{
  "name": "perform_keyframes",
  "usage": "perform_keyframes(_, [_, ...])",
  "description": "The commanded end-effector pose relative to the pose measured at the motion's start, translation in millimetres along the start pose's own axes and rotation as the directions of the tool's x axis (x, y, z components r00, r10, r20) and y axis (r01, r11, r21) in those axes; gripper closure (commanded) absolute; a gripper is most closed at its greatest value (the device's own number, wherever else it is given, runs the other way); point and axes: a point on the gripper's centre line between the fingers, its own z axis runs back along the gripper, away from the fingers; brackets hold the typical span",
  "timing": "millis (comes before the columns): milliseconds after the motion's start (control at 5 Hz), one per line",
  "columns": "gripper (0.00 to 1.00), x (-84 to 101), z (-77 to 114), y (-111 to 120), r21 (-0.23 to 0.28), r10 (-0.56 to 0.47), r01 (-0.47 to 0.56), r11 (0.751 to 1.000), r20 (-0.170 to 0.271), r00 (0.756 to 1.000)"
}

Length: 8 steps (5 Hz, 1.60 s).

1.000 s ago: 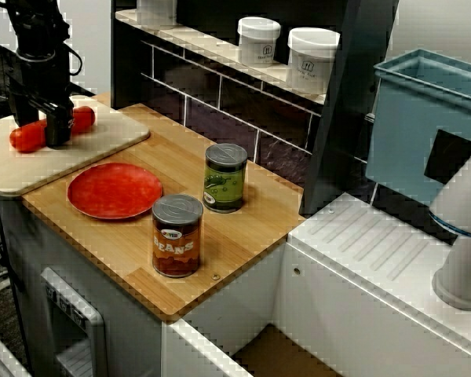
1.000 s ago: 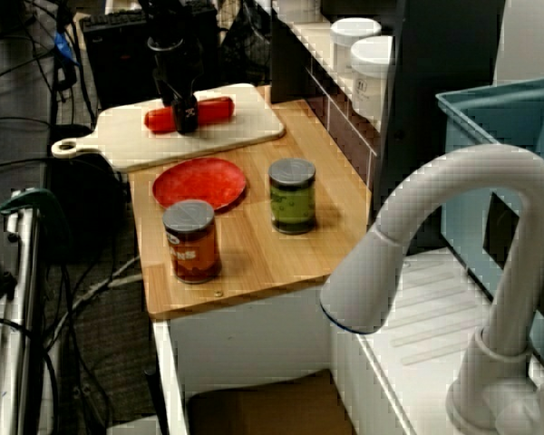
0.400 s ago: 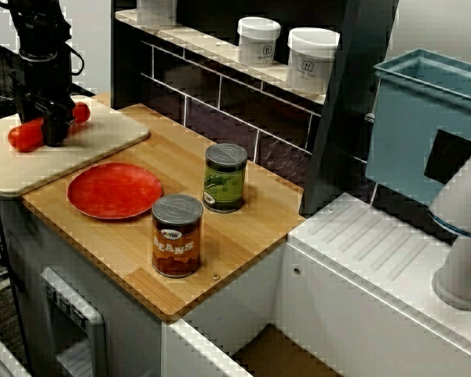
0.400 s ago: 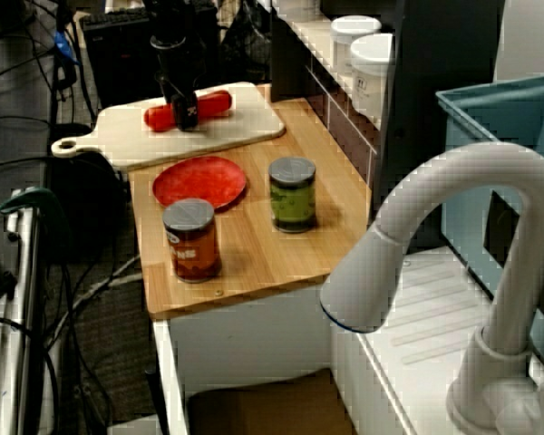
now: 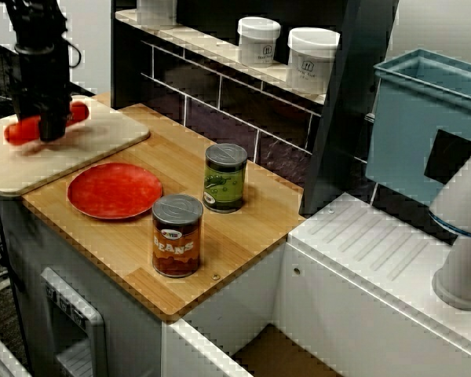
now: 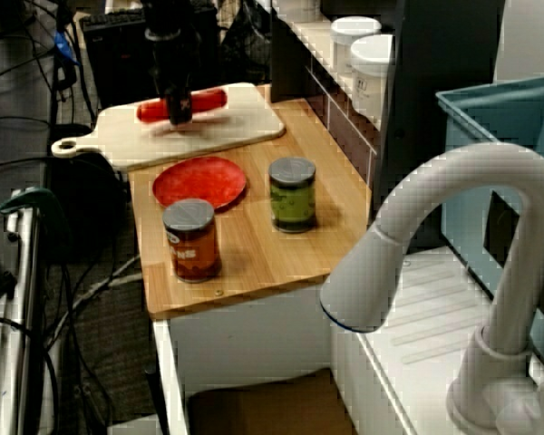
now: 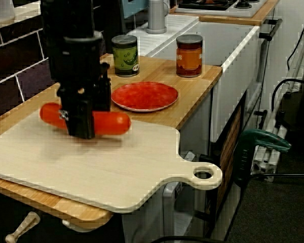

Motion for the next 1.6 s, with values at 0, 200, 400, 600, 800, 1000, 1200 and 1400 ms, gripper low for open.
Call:
perform_keyframes(0, [1.0,4.6,55.7,-10.0,-0.011,-0.063,0.064,0.998,0.114,0.992])
perform_keyframes(200, [1.0,1.7,61.5,-36.7,-0.034,-0.107,0.112,0.993,0.128,0.986])
perform_keyframes(400, [1.0,-1.0,61.0,-60.7,-0.025,-0.157,0.161,0.987,0.131,0.979])
perform_keyframes(600, [1.0,-4.2,57.0,-72.7,-0.023,-0.189,0.194,0.981,0.129,0.974])
perform_keyframes(800, [1.0,-9.7,51.9,-85.6,-0.019,-0.22,0.223,0.975,0.119,0.968])
perform_keyframes(1000, [1.0,-14.7,52.3,-93.5,-0.048,-0.218,0.223,0.974,0.102,0.971])
perform_keyframes(1200, [1.0,-23.1,49.6,-106.5,-0.039,-0.251,0.257,0.966,0.11,0.962])
perform_keyframes(1400, [1.0,-28.5,44.1,-115.1,-0.044,-0.268,0.274,0.961,0.103,0.958])
